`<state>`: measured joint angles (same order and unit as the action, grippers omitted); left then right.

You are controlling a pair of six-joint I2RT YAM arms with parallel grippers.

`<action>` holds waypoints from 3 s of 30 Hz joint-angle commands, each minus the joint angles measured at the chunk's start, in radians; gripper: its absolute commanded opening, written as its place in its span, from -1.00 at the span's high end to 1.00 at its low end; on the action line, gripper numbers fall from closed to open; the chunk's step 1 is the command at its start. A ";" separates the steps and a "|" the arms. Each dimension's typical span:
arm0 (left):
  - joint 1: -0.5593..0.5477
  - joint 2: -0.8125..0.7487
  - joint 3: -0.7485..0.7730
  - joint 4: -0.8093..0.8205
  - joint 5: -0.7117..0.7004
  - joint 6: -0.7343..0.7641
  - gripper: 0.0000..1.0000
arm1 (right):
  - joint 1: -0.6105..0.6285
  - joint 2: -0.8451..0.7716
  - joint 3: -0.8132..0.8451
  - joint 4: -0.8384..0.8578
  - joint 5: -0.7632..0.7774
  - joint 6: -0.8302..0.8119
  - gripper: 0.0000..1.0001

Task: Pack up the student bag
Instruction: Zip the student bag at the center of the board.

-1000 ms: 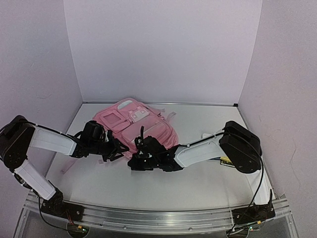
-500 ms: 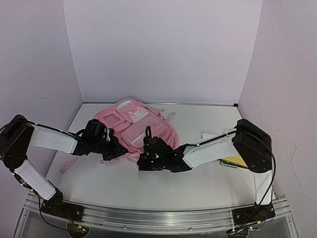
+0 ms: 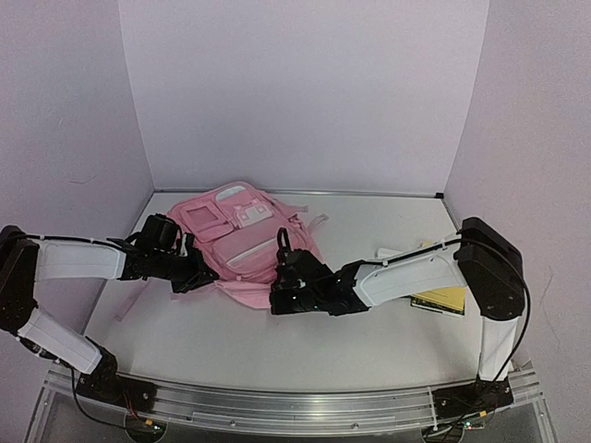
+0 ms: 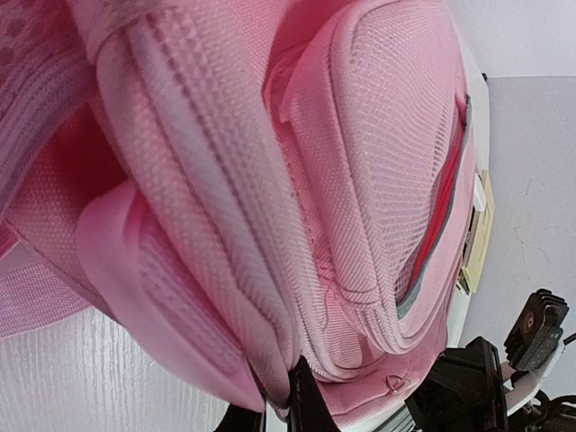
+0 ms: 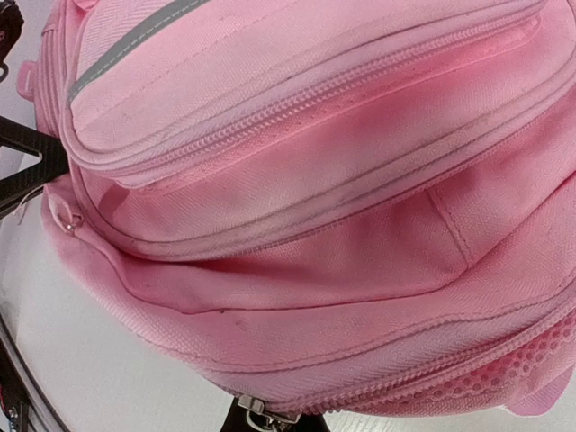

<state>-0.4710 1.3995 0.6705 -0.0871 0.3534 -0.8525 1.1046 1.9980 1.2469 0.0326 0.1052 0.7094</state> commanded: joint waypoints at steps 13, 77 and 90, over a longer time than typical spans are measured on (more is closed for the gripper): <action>0.070 -0.215 0.132 -0.238 -0.043 0.335 0.18 | -0.084 -0.112 -0.064 0.183 -0.328 -0.178 1.00; -0.439 0.062 0.322 -0.459 -0.590 0.689 1.00 | -0.227 -0.305 0.064 -0.418 -0.689 -0.407 1.00; -0.439 -0.019 0.278 -0.451 -0.624 0.738 1.00 | -0.230 -0.221 0.070 -0.625 -0.252 -0.488 1.00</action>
<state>-0.9639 1.4542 0.9947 -0.3401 -0.0278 -0.1405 0.9068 1.7837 1.3163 -0.3685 -0.3865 0.2684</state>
